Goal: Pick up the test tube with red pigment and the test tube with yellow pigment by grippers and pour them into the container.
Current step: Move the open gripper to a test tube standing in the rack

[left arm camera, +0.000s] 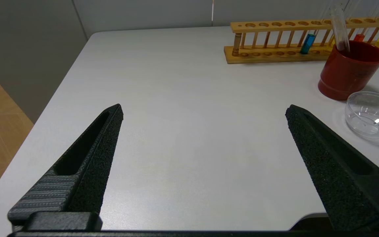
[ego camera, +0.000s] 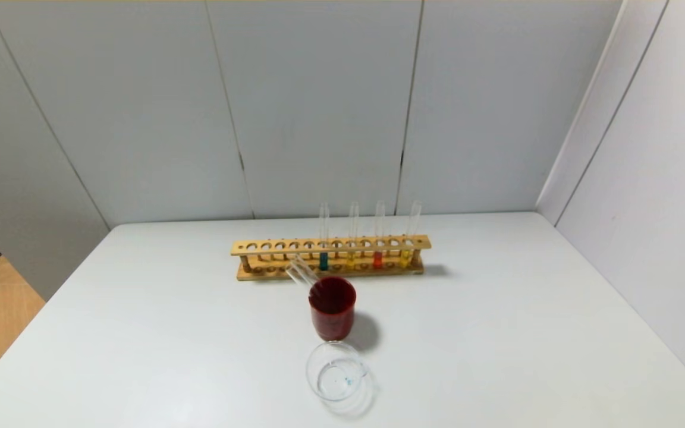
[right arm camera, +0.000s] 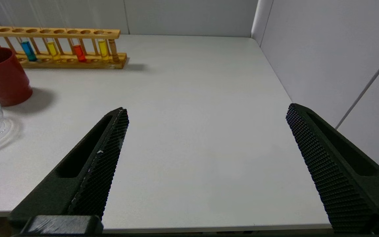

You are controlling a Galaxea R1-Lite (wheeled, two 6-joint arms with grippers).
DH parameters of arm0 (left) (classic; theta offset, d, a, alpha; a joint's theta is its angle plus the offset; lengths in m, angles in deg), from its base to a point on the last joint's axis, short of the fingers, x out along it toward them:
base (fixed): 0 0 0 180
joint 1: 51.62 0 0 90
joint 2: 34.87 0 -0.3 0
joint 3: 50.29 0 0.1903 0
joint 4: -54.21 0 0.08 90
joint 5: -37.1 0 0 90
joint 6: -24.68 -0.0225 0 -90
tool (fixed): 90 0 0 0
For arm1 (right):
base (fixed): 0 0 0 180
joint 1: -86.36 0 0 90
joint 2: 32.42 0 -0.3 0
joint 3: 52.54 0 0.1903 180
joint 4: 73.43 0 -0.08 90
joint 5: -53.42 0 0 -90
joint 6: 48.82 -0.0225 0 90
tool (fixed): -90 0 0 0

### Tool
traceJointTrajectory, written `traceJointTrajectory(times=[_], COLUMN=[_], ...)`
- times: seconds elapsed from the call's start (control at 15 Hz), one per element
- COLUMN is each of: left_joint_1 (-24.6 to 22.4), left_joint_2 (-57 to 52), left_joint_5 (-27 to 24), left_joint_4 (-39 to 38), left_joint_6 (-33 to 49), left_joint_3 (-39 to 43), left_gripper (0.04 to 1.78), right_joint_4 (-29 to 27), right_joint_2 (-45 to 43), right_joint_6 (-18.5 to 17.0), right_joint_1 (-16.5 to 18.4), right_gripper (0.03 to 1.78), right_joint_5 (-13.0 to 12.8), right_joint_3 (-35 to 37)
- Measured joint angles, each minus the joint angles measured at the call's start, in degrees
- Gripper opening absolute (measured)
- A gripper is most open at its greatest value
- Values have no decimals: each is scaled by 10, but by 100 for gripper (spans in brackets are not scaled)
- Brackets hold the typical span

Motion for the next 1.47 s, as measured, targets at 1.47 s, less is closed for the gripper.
traceJointTrajectory(times=[1.47], left_joint_1=[0], left_joint_2=[0], left_joint_5=[0], left_joint_4=[0], left_joint_6=[0], left_joint_3=[0], left_gripper=[175], right_joint_4=[34], right_joint_2=[421], right_joint_6=[-36], right_joint_1=[-37], right_gripper=[175], right_joint_5=[123], right_joint_3=[-402])
